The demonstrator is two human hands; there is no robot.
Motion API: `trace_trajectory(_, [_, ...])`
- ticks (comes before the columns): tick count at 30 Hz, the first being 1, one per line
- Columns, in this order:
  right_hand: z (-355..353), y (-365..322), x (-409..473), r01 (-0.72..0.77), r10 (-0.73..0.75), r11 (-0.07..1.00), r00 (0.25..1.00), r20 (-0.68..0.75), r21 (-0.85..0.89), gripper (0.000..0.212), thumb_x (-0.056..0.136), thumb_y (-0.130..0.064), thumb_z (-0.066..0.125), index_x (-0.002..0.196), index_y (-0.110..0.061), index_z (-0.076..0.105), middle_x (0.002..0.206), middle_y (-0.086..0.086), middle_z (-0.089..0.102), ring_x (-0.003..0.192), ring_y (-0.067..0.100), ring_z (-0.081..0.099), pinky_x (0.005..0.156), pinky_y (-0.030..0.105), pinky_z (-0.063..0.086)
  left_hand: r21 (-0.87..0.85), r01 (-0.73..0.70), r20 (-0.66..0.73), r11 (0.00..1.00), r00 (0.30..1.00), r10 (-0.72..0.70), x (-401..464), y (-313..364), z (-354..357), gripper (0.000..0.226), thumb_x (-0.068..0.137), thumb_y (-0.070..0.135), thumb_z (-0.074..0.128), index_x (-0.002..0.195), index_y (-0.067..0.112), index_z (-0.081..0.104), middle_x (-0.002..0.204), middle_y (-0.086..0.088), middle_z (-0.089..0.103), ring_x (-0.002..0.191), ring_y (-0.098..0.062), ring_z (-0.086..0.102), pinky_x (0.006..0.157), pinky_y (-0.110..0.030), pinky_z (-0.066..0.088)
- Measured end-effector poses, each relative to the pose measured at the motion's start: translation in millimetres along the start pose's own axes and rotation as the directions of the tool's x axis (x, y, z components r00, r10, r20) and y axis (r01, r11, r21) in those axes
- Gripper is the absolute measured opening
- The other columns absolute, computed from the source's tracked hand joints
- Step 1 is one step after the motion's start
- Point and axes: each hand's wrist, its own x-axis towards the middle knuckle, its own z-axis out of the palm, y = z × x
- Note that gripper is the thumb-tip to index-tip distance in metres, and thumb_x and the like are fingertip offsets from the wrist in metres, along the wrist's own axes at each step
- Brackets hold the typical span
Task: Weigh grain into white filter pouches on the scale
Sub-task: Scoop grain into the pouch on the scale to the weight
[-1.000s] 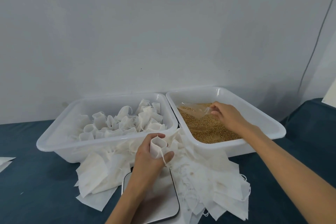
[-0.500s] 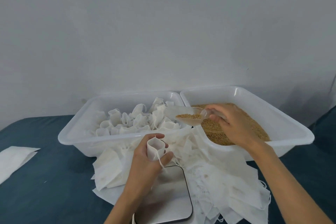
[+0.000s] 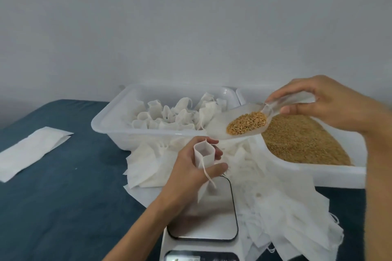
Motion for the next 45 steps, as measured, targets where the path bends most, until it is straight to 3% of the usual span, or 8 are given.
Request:
trace_trajectory(7, [2, -1, -3, 0.004, -0.002, 0.995, 1.0, 0.023, -0.095, 0.032, 0.079, -0.023, 0.078, 0.097, -0.048, 0.07, 0.105, -0.024, 0.068, 0.108, -0.004, 0.056, 0.098, 0.032, 0.036, 0.07, 0.014, 0.023, 0.997, 1.0, -0.016, -6, 2, 10, 0.034, 0.082, -0.006, 0.083, 0.11, 0.004, 0.065, 0.099, -0.013, 0.072, 0.089, -0.017, 0.071, 0.08, -0.026, 0.057])
trace_trajectory(12, [0, -3, -6, -0.02, 0.028, 0.987, 0.999, 0.046, -0.161, 0.033, 0.08, -0.022, 0.08, 0.1, -0.047, 0.074, 0.109, -0.021, 0.068, 0.113, 0.011, 0.058, 0.104, 0.04, 0.038, 0.051, 0.053, 0.014, 0.997, 0.998, -0.054, -8, 4, 14, 0.043, 0.082, -0.01, 0.081, 0.118, 0.006, 0.066, 0.101, -0.012, 0.071, 0.096, -0.012, 0.072, 0.084, -0.025, 0.059])
trace_trajectory(17, [1, -7, -11, -0.025, 0.033, 0.977, 0.999, 0.033, -0.21, 0.034, 0.08, -0.023, 0.081, 0.1, -0.05, 0.072, 0.108, -0.022, 0.065, 0.112, 0.013, 0.056, 0.093, 0.036, 0.037, 0.087, 0.073, 0.019, 0.993, 0.997, -0.075, -10, 4, 16, 0.044, 0.083, -0.004, 0.083, 0.119, 0.013, 0.065, 0.104, -0.013, 0.071, 0.101, -0.023, 0.072, 0.088, -0.026, 0.057])
trace_trajectory(22, [1, -16, -15, -0.004, 0.006, 0.958, 1.0, 0.008, -0.288, 0.031, 0.079, -0.03, 0.08, 0.101, -0.05, 0.072, 0.106, -0.018, 0.066, 0.117, 0.022, 0.052, 0.109, 0.051, 0.034, 0.093, 0.074, 0.037, 0.993, 0.996, -0.077, -11, 5, 15, 0.048, 0.081, 0.001, 0.087, 0.122, 0.012, 0.064, 0.106, -0.01, 0.073, 0.097, -0.019, 0.072, 0.092, -0.031, 0.057])
trace_trajectory(28, [3, -24, -16, 0.028, -0.035, 0.949, 0.999, -0.016, -0.315, 0.031, 0.078, -0.03, 0.081, 0.099, -0.05, 0.071, 0.103, -0.017, 0.066, 0.109, 0.017, 0.055, 0.113, 0.05, 0.028, 0.118, 0.081, 0.031, 0.99, 0.996, -0.085, -12, 6, 16, 0.05, 0.08, 0.008, 0.086, 0.123, 0.017, 0.062, 0.112, -0.015, 0.073, 0.103, -0.035, 0.071, 0.091, -0.04, 0.058])
trace_trajectory(31, [6, -26, -15, 0.035, -0.047, 0.944, 0.998, -0.029, -0.328, 0.031, 0.078, -0.03, 0.081, 0.097, -0.052, 0.07, 0.103, -0.017, 0.066, 0.105, 0.014, 0.053, 0.109, 0.041, 0.023, 0.117, 0.076, 0.026, 0.99, 0.996, -0.08, -12, 5, 16, 0.051, 0.076, 0.014, 0.086, 0.121, 0.017, 0.063, 0.11, -0.013, 0.073, 0.098, -0.03, 0.072, 0.09, -0.037, 0.058])
trace_trajectory(36, [8, -27, -14, 0.025, -0.039, 0.935, 0.999, -0.031, -0.355, 0.029, 0.079, -0.03, 0.081, 0.102, -0.046, 0.073, 0.105, -0.014, 0.067, 0.107, 0.016, 0.055, 0.111, 0.046, 0.024, 0.143, 0.078, 0.021, 0.987, 0.996, -0.082, -11, 3, 15, 0.05, 0.076, 0.019, 0.085, 0.121, 0.02, 0.064, 0.11, -0.01, 0.075, 0.102, -0.033, 0.071, 0.091, -0.041, 0.058])
trace_trajectory(45, [10, -31, -15, 0.005, -0.02, 0.929, 0.999, -0.037, -0.371, 0.028, 0.081, -0.03, 0.08, 0.103, -0.046, 0.072, 0.102, -0.017, 0.064, 0.108, 0.014, 0.052, 0.109, 0.041, 0.019, 0.169, 0.083, -0.002, 0.982, 0.996, -0.084, -10, 0, 15, 0.05, 0.073, 0.024, 0.085, 0.119, 0.025, 0.064, 0.113, -0.003, 0.076, 0.102, -0.029, 0.073, 0.097, -0.046, 0.057])
